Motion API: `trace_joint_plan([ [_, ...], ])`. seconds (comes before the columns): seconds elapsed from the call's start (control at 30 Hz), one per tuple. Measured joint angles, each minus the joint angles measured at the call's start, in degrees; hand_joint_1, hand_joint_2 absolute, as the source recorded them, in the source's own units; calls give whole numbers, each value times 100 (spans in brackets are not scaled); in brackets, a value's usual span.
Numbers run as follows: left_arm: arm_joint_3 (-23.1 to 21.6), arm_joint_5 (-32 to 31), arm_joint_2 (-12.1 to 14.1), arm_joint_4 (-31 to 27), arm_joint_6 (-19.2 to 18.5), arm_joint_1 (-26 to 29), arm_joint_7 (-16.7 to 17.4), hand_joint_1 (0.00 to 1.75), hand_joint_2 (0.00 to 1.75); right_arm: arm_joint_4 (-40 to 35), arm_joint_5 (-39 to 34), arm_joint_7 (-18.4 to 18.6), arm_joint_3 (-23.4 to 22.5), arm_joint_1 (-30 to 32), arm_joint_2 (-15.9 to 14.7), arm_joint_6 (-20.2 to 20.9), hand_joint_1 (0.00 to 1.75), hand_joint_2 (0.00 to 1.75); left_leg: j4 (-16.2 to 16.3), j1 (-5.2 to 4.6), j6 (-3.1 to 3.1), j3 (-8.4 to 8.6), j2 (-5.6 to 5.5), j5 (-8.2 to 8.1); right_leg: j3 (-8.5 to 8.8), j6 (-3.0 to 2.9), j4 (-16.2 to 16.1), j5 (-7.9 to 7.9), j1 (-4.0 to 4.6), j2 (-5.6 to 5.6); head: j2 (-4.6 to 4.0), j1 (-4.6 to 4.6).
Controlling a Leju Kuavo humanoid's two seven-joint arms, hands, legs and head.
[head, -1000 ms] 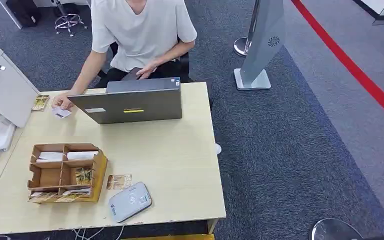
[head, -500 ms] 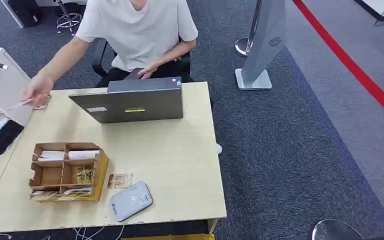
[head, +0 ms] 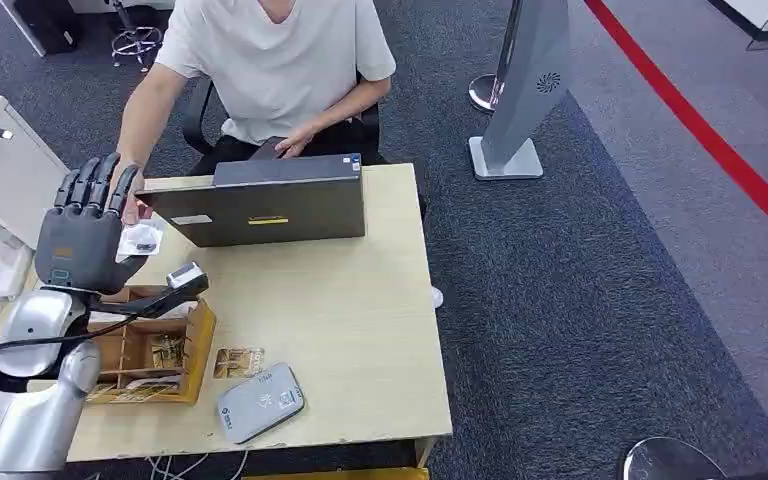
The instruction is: Pass the card to the sensor for recognition and then transmit it.
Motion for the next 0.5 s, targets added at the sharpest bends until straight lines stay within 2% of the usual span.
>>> trace_joint_plan([
  [0.3, -240, 24, -20, -310, -227, 69, 61, 0, 175, 0, -31, 72, -4, 10, -7, -11, 0, 175, -1, 0, 0, 0, 1, 1, 1, 0, 1, 1, 1, 1, 0, 0],
  [0.5, -288, 50, -17, -717, -441, 215, 164, 0, 175, 0, -35, 85, -13, 22, -7, -35, 0, 175, 0, 0, 1, -2, -1, 0, 1, 1, 0, 0, 0, 0, 0, 0],
])
